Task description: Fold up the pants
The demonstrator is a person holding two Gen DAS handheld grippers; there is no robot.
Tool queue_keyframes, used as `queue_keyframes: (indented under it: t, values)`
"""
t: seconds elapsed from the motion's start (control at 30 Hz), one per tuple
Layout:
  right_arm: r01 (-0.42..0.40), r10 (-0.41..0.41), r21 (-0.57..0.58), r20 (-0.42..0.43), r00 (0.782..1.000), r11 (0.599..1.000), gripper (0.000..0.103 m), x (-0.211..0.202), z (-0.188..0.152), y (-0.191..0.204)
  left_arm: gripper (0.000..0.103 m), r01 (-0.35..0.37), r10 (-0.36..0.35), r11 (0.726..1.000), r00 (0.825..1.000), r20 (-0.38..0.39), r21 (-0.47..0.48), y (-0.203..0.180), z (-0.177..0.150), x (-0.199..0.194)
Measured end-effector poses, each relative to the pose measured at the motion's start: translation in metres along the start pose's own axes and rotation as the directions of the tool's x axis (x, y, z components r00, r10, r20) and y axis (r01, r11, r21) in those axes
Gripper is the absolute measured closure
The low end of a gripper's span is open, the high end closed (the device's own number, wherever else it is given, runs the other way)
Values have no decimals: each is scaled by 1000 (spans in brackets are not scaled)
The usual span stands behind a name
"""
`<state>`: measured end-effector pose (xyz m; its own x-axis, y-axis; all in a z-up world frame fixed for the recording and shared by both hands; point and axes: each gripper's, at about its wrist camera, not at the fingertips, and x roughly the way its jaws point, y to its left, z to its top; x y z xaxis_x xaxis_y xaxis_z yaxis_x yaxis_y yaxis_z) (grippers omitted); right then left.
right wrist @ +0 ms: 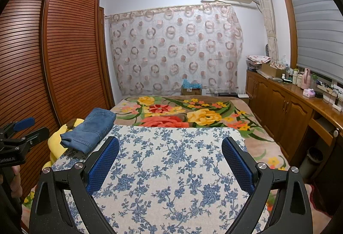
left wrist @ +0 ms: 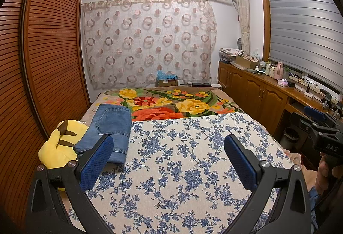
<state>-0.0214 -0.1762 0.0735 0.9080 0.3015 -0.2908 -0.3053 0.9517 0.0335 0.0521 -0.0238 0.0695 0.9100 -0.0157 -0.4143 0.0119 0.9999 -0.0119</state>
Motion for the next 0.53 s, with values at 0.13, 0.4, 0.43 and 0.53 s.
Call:
queue_keyframes:
  t: [0.13, 0.4, 0.43, 0.53]
  values:
    - [1, -1, 1, 0, 1000, 1000, 6, 0, 0, 0, 0, 0, 0, 1000, 1000, 0, -1, 0, 0, 0]
    - [1, -1, 4, -2, 1000, 1000, 6, 0, 0, 0, 0, 0, 0, 1000, 1000, 0, -1, 0, 0, 0]
    - [1, -1, 4, -1, 1000, 1000, 6, 0, 0, 0, 0, 0, 0, 1000, 1000, 0, -1, 0, 0, 0]
    - [1, -1, 3, -1, 1000, 1000, 6, 0, 0, 0, 0, 0, 0, 1000, 1000, -1, -2, 0, 0, 0]
